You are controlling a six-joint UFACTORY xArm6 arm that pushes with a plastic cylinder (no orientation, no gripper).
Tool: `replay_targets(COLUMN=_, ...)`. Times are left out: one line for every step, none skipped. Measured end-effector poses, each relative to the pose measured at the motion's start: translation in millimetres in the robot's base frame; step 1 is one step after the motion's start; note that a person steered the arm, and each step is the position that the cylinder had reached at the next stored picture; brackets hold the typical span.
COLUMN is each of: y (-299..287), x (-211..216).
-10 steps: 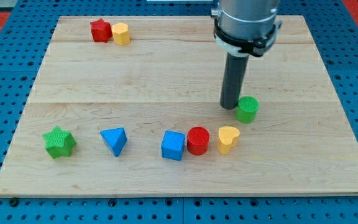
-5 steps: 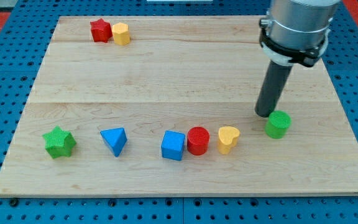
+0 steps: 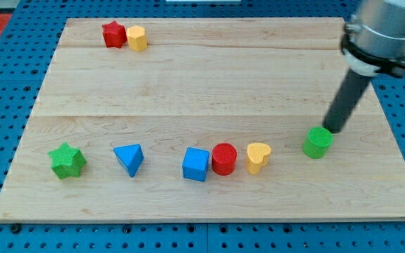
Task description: Push the green circle into the right side of the heart
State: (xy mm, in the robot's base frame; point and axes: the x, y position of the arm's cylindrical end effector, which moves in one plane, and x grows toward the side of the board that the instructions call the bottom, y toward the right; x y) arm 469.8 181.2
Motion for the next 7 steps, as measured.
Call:
replay_targets(y=-24.3, x=25.4)
replay_targets(y=-26.4, x=37.8)
replay_targets(y=-1.0, x=36.6)
replay_targets(y=28.5, x=50.7)
replay_targets(y=14.2, x=67.1)
replay_targets(y=-4.5, x=76.6)
replay_targets(y=-1.2, x=74.4)
